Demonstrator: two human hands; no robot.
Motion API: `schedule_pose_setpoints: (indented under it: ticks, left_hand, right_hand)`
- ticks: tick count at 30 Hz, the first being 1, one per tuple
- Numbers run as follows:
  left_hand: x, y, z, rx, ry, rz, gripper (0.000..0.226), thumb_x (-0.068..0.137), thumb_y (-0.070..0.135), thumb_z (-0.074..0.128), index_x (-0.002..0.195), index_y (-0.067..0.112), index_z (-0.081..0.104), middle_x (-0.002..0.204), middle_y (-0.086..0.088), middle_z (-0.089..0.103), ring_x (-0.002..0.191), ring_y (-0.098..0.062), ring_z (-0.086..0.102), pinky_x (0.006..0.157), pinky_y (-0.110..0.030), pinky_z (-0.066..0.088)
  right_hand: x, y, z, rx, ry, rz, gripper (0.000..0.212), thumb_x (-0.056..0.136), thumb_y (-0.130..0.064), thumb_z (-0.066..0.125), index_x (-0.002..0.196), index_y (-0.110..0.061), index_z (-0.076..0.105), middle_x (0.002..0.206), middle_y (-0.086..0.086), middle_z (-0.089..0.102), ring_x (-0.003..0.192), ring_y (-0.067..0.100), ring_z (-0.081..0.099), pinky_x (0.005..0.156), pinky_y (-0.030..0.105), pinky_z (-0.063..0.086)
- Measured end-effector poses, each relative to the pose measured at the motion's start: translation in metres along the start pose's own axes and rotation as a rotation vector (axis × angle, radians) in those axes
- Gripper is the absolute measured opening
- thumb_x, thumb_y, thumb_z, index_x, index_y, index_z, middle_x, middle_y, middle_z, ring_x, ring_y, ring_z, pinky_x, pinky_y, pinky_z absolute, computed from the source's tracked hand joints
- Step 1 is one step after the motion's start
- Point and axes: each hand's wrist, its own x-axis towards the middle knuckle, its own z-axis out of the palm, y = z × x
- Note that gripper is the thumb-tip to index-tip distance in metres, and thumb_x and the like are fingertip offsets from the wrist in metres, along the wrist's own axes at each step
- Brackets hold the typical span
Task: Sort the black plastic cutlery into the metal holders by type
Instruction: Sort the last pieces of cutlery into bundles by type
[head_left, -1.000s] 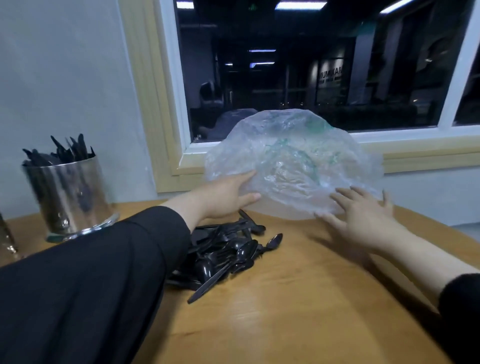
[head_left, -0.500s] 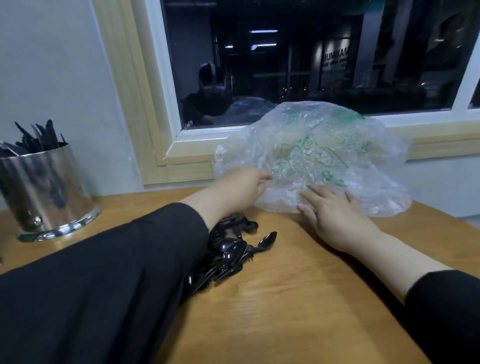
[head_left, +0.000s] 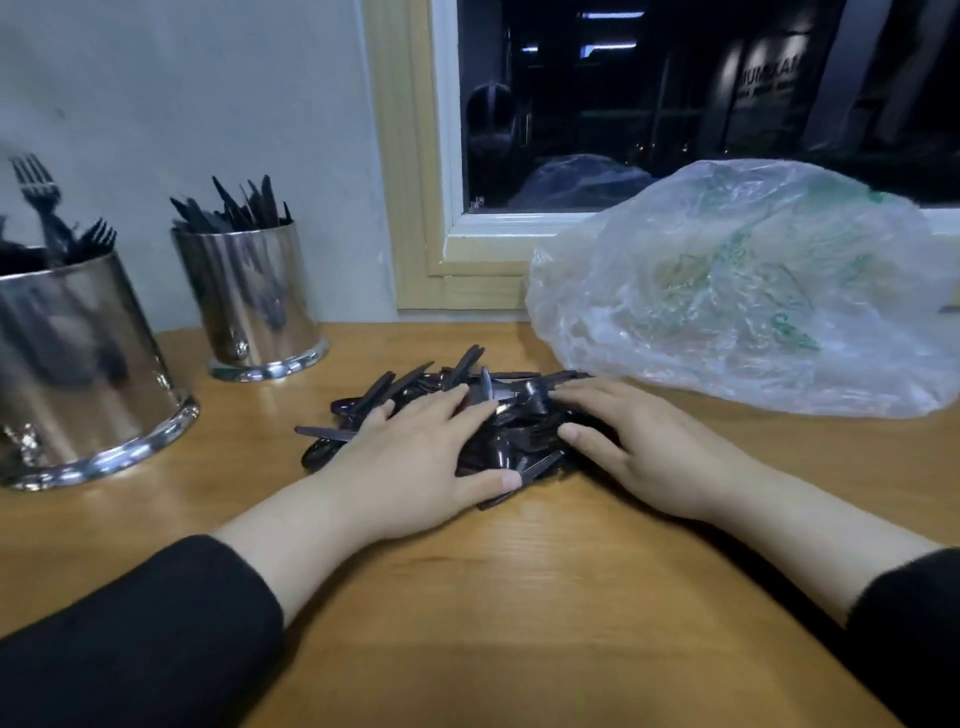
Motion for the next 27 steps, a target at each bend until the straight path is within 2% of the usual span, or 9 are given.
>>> schedule_pose_setpoints:
  ticks: [6, 9, 11, 13, 16, 20, 24, 27]
  left_hand:
    - [-0.006, -0.012, -0.002, -0.034, -0.018, 0.063, 0.081, 0.091, 0.079, 0.04, 0.161, 0.043, 0.019, 0.171, 0.013, 0.01, 0.157, -0.011, 0.01, 0.128, -0.046, 0.009]
    - [-0.006, -0.015, -0.007, -0.058, 0.05, 0.064, 0.075, 0.09, 0.078, 0.041, 0.155, 0.041, 0.036, 0.168, 0.015, 0.019, 0.155, -0.01, 0.018, 0.128, -0.045, 0.011]
    - [-0.006, -0.013, -0.012, -0.103, 0.147, 0.072, 0.068, 0.092, 0.075, 0.04, 0.15, 0.039, 0.043, 0.162, 0.017, 0.033, 0.149, -0.01, 0.031, 0.123, -0.042, 0.021]
    - [-0.006, -0.012, -0.013, -0.121, 0.171, 0.104, 0.063, 0.096, 0.07, 0.041, 0.151, 0.04, 0.04, 0.16, 0.019, 0.035, 0.147, -0.008, 0.033, 0.12, -0.04, 0.024]
    - [-0.006, -0.009, -0.006, -0.059, 0.046, 0.132, 0.065, 0.099, 0.067, 0.041, 0.158, 0.041, 0.03, 0.168, 0.017, 0.018, 0.154, -0.009, 0.017, 0.123, -0.038, 0.015]
    - [-0.004, -0.01, -0.002, -0.065, 0.015, 0.163, 0.059, 0.1, 0.064, 0.043, 0.154, 0.041, 0.04, 0.169, 0.018, 0.017, 0.154, -0.009, 0.019, 0.124, -0.036, 0.015]
    - [-0.008, -0.008, -0.006, -0.091, 0.07, 0.194, 0.045, 0.101, 0.057, 0.047, 0.142, 0.039, 0.057, 0.162, 0.02, 0.034, 0.149, -0.005, 0.03, 0.121, -0.032, 0.025]
    - [-0.008, -0.008, -0.004, -0.125, 0.132, 0.177, 0.035, 0.101, 0.055, 0.048, 0.122, 0.036, 0.068, 0.141, 0.016, 0.058, 0.133, -0.008, 0.05, 0.111, -0.035, 0.039]
  right_hand:
    - [-0.008, -0.017, -0.001, 0.022, -0.072, 0.013, 0.044, 0.095, -0.052, 0.056, 0.136, -0.035, 0.057, 0.138, -0.024, 0.05, 0.125, -0.008, 0.047, 0.108, 0.015, 0.036]
    - [-0.009, -0.021, -0.003, 0.057, -0.026, 0.042, 0.037, 0.094, -0.047, 0.063, 0.129, -0.037, 0.061, 0.125, -0.025, 0.055, 0.114, -0.008, 0.052, 0.095, 0.01, 0.038]
    - [-0.005, -0.023, -0.002, 0.066, 0.073, 0.096, 0.032, 0.096, -0.044, 0.062, 0.127, -0.035, 0.062, 0.117, -0.02, 0.058, 0.106, -0.004, 0.054, 0.087, 0.007, 0.037]
    - [0.001, -0.023, -0.001, 0.07, 0.118, 0.154, 0.035, 0.098, -0.041, 0.058, 0.133, -0.034, 0.059, 0.121, -0.017, 0.058, 0.108, -0.001, 0.054, 0.092, 0.009, 0.037]
    - [0.008, -0.024, 0.005, 0.025, 0.036, 0.189, 0.046, 0.098, -0.046, 0.056, 0.142, -0.035, 0.052, 0.137, -0.014, 0.056, 0.126, 0.007, 0.051, 0.105, 0.027, 0.04]
    - [0.013, -0.032, 0.009, -0.006, 0.026, 0.175, 0.043, 0.097, -0.041, 0.06, 0.139, -0.031, 0.057, 0.137, -0.012, 0.059, 0.127, 0.01, 0.052, 0.108, 0.03, 0.04]
    - [0.013, -0.035, 0.013, -0.025, -0.013, 0.144, 0.037, 0.095, -0.036, 0.065, 0.132, -0.03, 0.064, 0.124, -0.011, 0.061, 0.117, 0.013, 0.057, 0.103, 0.039, 0.045]
    - [0.011, -0.035, 0.011, -0.03, -0.031, 0.157, 0.032, 0.094, -0.037, 0.066, 0.126, -0.029, 0.067, 0.121, -0.011, 0.06, 0.113, 0.014, 0.058, 0.101, 0.04, 0.045]
